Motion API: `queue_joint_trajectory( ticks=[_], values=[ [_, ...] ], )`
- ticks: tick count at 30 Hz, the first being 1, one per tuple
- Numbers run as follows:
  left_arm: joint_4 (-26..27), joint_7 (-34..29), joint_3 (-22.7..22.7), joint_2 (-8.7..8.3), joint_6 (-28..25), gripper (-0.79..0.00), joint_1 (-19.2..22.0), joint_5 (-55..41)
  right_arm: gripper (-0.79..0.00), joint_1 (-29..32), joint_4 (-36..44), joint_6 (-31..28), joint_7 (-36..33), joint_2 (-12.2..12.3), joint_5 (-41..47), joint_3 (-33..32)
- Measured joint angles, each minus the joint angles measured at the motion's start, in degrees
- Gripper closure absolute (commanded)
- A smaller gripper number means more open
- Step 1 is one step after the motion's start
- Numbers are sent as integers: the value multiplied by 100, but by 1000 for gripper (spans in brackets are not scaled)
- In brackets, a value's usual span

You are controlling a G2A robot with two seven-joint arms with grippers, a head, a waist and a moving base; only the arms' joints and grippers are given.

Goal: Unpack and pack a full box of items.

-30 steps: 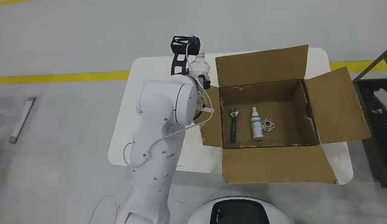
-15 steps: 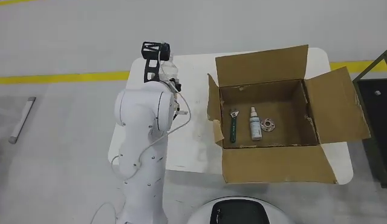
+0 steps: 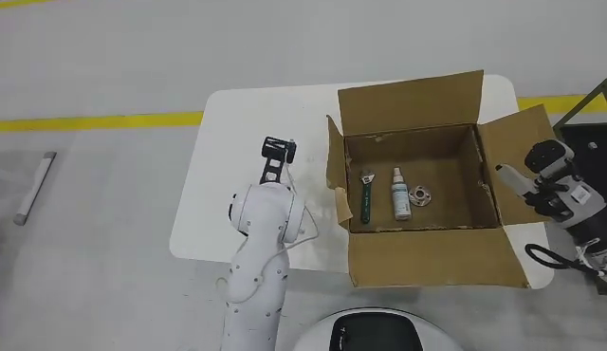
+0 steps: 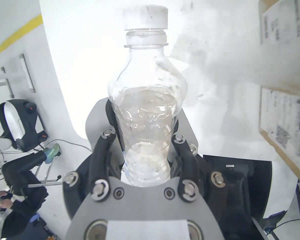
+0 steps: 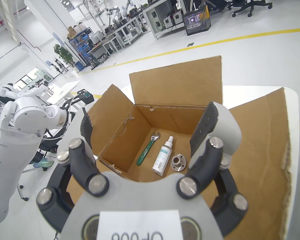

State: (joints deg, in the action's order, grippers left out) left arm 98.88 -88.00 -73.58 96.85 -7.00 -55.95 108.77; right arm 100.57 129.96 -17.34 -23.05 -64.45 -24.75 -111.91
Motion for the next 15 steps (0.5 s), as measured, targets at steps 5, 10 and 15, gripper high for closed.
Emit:
queue_joint_trajectory(
  ticks=[5, 10, 15],
  values=[
    [-200, 0, -191, 152, 100, 0, -185, 207, -785, 21, -100, -3, 47, -3, -6, 14],
    [-449, 0, -368, 331, 317, 0, -251, 440, -785, 90, -165, -39, 74, -9, 45, 6],
    [-588, 0, -460, 524, 509, 0, -256, 382, -785, 149, -231, -94, 93, -14, 98, 0]
  ],
)
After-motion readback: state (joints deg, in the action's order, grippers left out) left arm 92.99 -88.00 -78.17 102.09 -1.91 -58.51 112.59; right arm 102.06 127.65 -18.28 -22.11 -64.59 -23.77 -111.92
